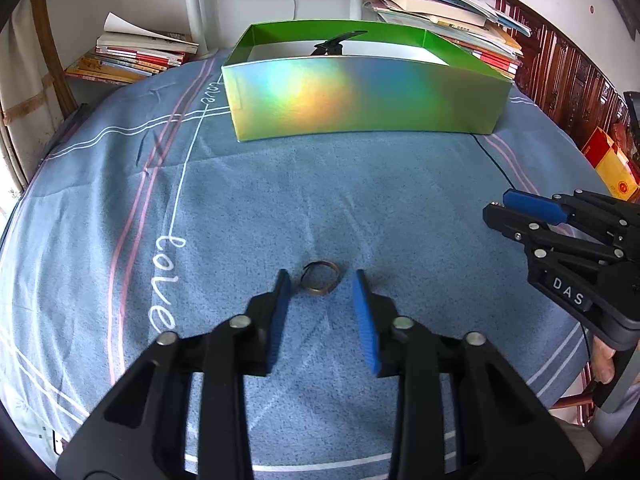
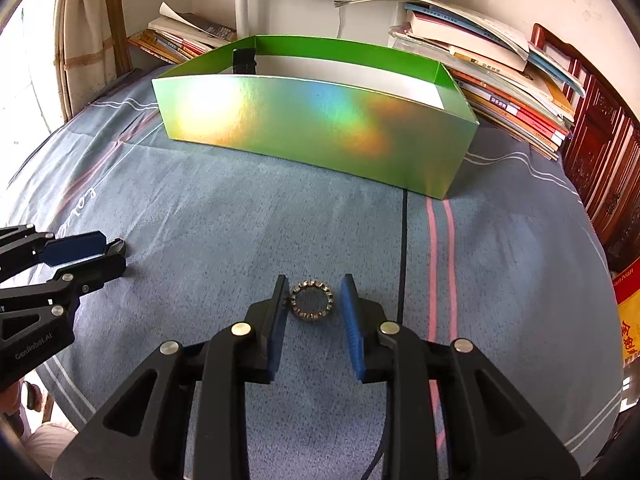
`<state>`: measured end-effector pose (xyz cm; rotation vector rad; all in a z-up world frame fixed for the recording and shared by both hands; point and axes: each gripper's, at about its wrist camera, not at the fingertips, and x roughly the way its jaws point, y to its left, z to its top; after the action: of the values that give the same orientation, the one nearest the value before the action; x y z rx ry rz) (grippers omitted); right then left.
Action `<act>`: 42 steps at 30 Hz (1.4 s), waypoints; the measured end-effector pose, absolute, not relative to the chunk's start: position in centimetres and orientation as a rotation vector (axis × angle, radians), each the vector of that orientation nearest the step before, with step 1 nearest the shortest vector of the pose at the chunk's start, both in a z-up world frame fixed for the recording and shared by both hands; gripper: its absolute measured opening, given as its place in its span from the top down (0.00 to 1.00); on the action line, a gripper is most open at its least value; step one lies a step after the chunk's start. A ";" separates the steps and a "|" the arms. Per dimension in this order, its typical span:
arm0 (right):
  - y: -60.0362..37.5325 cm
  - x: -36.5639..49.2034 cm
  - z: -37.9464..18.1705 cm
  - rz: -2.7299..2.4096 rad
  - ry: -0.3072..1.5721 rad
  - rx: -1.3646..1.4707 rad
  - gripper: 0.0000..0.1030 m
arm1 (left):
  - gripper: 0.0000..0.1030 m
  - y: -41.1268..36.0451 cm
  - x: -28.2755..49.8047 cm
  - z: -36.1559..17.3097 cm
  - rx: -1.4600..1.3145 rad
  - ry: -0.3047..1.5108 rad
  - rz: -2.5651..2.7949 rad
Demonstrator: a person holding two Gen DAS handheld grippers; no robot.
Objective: Organize jewelry
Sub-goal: 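Grasp the bronze ring with the left tool, then carry both rings into the box and open both tools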
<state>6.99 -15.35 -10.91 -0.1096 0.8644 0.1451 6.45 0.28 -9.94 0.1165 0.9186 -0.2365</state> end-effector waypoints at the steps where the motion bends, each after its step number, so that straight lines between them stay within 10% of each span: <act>1: -15.3 7.0 -10.9 0.144 0.863 -0.111 0.74 | 0.78 0.2 6.5 -9.9 0.114 0.919 -0.235; 25: -15.9 6.3 -5.6 0.144 0.748 -0.111 0.79 | 0.80 0.3 6.9 -6.4 0.130 0.827 -0.196; 33: -18.7 13.2 1.4 0.137 0.627 -0.003 0.79 | 0.80 0.5 15.2 0.9 0.083 0.697 -0.165; 42: -18.6 23.5 -3.8 0.055 0.794 0.017 0.79 | 0.80 -1.9 26.6 -1.9 0.092 0.799 -0.110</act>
<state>23.49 -18.63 -3.83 0.0167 0.7935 0.0550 26.61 -1.93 -1.89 0.0923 0.7991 -0.1103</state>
